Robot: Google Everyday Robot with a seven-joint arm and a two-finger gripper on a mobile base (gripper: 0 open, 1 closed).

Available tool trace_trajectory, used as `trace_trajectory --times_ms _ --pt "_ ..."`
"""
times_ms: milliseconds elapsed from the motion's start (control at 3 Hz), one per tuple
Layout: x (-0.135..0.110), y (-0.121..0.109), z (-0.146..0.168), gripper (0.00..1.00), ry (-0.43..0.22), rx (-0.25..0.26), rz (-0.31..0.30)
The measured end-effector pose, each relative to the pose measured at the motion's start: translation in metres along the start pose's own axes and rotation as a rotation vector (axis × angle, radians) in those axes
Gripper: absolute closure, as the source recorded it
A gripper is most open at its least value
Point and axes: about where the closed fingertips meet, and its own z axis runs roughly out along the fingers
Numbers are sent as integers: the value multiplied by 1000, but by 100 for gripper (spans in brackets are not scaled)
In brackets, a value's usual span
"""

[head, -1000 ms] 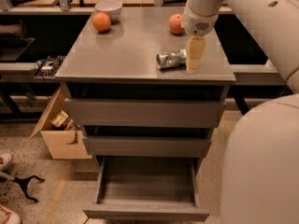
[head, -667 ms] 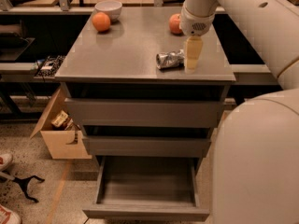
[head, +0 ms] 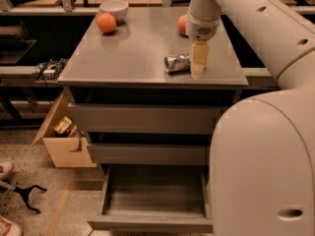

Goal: Place redbull can into bottom drawer

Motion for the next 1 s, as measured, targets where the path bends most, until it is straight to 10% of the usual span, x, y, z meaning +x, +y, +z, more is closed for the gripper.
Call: trace_trajectory --times_ms 1000 --pt "-10 -6 26 0 -11 -42 -3"
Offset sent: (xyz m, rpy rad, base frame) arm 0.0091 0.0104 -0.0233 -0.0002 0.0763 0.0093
